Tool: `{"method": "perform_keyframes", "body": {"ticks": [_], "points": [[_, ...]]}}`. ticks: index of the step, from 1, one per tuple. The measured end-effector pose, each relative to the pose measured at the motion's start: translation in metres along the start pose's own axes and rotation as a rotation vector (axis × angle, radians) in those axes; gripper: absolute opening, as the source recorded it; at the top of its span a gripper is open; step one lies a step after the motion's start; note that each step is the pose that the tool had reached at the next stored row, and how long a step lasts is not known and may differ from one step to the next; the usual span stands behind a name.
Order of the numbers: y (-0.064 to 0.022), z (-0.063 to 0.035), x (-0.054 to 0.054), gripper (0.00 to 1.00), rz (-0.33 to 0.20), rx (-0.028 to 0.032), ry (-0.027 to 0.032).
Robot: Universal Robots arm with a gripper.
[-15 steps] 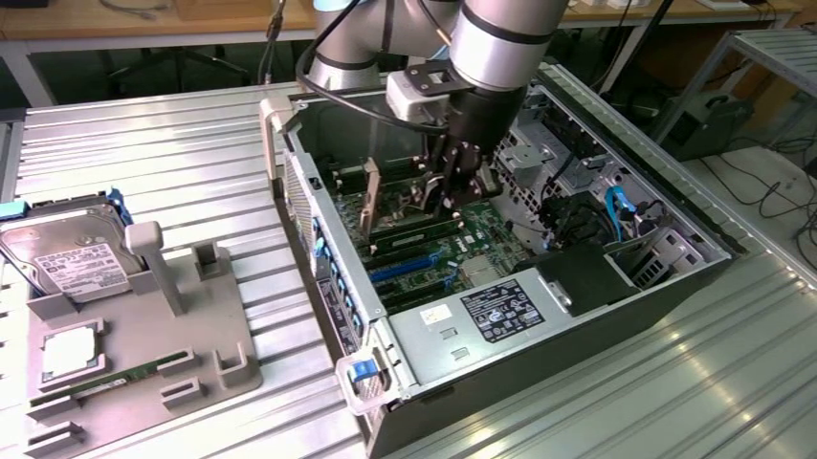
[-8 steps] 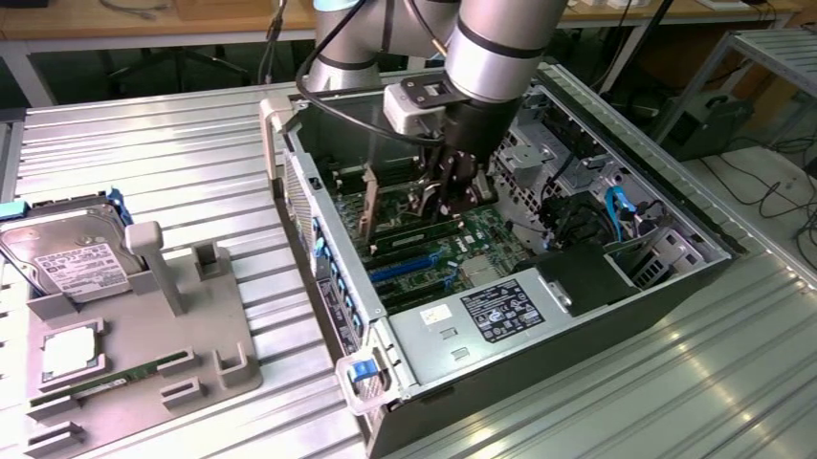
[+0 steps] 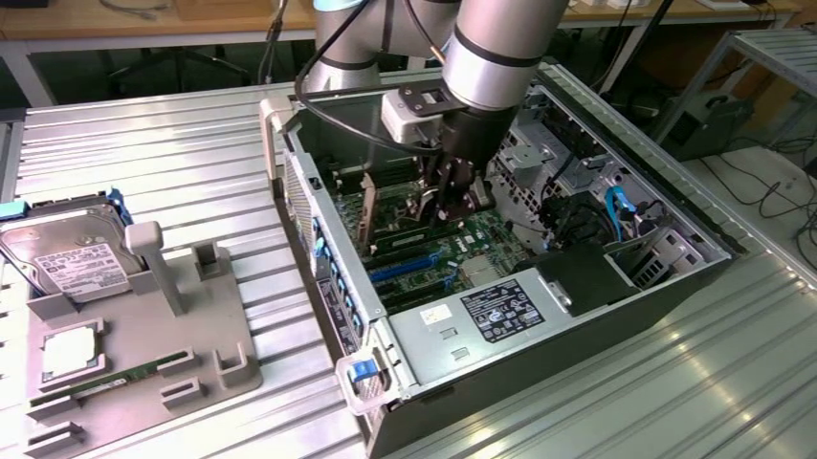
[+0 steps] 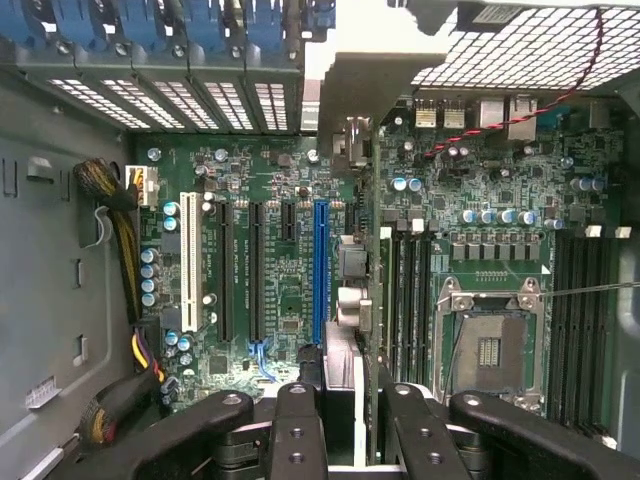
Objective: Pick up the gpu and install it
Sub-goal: 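Insert the gpu into the slot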
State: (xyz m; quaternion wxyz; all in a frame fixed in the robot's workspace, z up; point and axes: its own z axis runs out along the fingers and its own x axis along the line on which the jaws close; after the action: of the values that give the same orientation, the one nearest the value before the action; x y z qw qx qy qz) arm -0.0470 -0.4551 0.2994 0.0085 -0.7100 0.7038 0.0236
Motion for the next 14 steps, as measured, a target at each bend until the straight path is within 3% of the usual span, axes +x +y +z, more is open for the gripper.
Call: {"method": "perform_keyframes", "body": {"ticks": [9,14], "points": [[0.0006,0.0019,0.0,0.28,0.0,0.0001,-0.0003],[0.0011,0.0105,0.001,0.28,0.0,-0.0003,0.0002]]}}
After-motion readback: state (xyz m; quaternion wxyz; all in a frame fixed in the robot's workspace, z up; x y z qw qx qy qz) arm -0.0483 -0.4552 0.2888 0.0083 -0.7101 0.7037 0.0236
